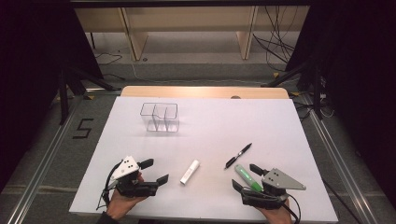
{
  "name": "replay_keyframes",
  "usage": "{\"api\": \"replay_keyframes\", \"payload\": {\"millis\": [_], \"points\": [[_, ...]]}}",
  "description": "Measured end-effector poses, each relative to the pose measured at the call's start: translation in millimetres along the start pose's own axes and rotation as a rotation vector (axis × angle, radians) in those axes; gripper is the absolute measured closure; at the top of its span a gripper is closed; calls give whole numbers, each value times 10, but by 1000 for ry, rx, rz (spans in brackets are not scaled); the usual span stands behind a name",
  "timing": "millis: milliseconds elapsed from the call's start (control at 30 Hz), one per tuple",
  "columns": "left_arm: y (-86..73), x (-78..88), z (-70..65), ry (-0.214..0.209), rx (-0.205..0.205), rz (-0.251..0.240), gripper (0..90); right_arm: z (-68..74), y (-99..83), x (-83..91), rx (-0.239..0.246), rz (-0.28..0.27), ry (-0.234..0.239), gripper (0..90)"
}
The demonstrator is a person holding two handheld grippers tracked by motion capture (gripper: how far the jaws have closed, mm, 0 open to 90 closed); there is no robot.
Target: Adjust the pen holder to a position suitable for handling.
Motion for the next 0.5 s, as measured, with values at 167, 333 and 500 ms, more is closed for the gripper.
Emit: {"api": "replay_keyframes", "payload": {"millis": [167, 333, 500], "points": [[2, -1, 5, 2, 1, -1, 149, -3, -2, -1, 0, 1, -2, 183], [14, 10, 59, 10, 11, 6, 149, -8, -4, -3, 3, 3, -5, 185], [22, 17, 105, 22, 25, 37, 149, -25, 8, 2, 8, -3, -17, 186]]}}
Point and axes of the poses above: each handheld gripper's, and its own axes: x roughly backward along the jaws, y roughly out of its top, z roughly to its left, the point moved 9 cm from there along -x, roughly forward along the jaws, and after that the axes turned 2 degrees about -x, right-handed, at the moved point
